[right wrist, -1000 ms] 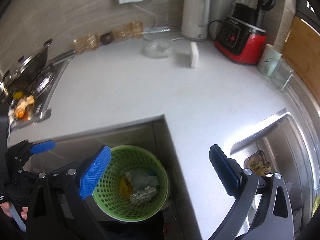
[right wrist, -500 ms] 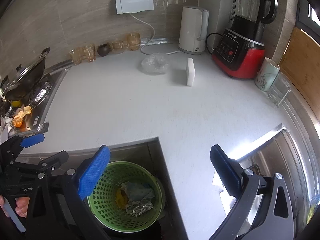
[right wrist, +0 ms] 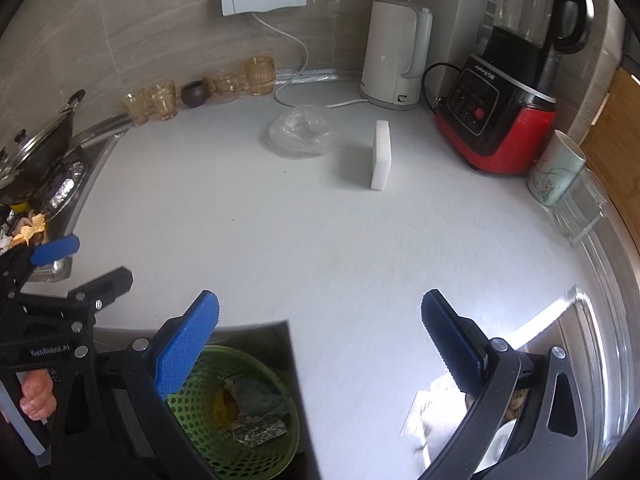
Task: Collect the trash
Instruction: 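Grasp the clear plastic bag with the left tool while the right tool grasps the white sponge, then carry the plastic bag and white sponge over the green basket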
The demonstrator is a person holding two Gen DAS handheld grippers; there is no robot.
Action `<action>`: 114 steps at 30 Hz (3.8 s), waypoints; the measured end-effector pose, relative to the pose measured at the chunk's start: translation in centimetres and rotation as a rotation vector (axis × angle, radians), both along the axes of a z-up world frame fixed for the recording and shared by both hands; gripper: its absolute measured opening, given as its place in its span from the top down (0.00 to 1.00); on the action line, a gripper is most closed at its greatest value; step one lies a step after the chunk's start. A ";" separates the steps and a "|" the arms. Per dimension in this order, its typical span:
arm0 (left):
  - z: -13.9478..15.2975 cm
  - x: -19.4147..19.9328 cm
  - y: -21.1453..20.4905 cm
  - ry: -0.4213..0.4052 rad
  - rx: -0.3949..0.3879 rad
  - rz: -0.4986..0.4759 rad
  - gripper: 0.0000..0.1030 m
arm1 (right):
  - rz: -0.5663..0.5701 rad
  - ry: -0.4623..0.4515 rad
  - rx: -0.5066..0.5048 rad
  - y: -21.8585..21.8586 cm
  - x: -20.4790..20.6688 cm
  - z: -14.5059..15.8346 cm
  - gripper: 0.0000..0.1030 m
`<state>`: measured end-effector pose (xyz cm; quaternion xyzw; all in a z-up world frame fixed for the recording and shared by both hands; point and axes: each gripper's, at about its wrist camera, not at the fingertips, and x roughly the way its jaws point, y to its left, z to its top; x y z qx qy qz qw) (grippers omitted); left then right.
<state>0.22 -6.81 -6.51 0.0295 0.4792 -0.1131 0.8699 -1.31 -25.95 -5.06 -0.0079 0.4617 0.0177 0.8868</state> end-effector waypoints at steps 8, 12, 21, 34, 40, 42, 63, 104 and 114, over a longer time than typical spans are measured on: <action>-1.6 8.3 -4.0 -0.010 -0.021 -0.008 0.08 | -0.006 0.038 0.037 -3.8 7.4 -3.0 0.02; -2.9 12.5 -6.1 -0.014 -0.013 -0.016 0.08 | -0.018 0.053 0.073 -5.7 11.4 -4.6 0.02; -6.0 22.4 -10.4 0.011 -0.061 0.044 0.07 | -0.035 0.067 0.081 -7.9 19.4 -8.3 0.02; -11.9 30.8 -14.1 0.109 -0.053 0.126 0.08 | -0.026 0.067 0.084 -8.5 23.2 -11.0 0.03; -12.5 31.2 -15.1 0.115 -0.007 0.111 0.39 | -0.016 0.081 0.108 -8.8 23.6 -11.4 0.49; -12.4 31.1 -15.1 0.105 0.009 0.099 0.56 | -0.014 0.093 0.126 -9.0 23.6 -11.6 0.73; -4.2 19.2 -7.9 0.017 0.005 0.125 0.91 | -0.012 0.043 0.149 -7.3 15.4 -7.1 0.81; -7.3 -10.3 3.2 0.154 0.013 -0.163 0.90 | -0.077 0.141 0.124 6.3 -11.4 -6.4 0.79; -11.7 -11.1 2.4 0.203 0.039 -0.214 0.78 | -0.097 0.196 0.122 5.8 -12.3 -7.8 0.79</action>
